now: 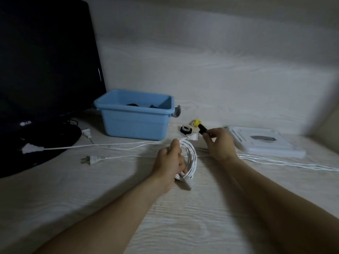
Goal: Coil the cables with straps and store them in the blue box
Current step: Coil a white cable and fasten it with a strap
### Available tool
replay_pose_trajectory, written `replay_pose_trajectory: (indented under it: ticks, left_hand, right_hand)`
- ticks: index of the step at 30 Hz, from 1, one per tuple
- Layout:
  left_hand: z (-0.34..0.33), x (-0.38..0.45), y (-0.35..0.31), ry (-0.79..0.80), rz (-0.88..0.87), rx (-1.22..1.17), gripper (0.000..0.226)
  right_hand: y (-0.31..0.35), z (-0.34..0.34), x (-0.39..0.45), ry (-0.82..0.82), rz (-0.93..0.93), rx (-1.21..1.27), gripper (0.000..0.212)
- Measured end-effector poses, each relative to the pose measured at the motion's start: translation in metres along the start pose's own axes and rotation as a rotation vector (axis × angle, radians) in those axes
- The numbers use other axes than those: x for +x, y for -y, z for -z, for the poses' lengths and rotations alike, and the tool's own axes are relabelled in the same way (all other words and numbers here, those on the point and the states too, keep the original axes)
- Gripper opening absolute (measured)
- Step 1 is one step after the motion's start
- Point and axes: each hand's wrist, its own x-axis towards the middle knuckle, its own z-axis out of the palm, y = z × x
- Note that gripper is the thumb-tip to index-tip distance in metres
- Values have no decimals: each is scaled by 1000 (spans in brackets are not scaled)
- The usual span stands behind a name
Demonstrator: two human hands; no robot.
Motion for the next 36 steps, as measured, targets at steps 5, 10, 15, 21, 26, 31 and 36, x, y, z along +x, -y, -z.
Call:
replay_pose_trajectory:
  ticks: [5,10,15,21,26,31,36]
  left_hand:
    - [0,1,1,-19,-3,4,34]
    - [-5,-4,4,-21,-60,55,41]
    - [-3,-7,1,42,-87,68,30]
    - [-2,-8,0,147,-122,88,27]
    - [3,-10,-3,307,-48,44,34]
    - [3,-9,-1,334,-102,93,20]
    - [-1,-9,-2,255,-64,68,14]
  right_hand:
    - [37,35,-26,-231,27,356,33]
    - [55,37,-64,-90,205,505,29]
    - [61,30,-79,171,187,577,24]
    - [55,36,-79,236,123,736,22]
    - [54,38,-76,206,66,778,29]
    - [48,37,-71,170,-17,690,42]
    - [48,34,-71,100,-48,714,46]
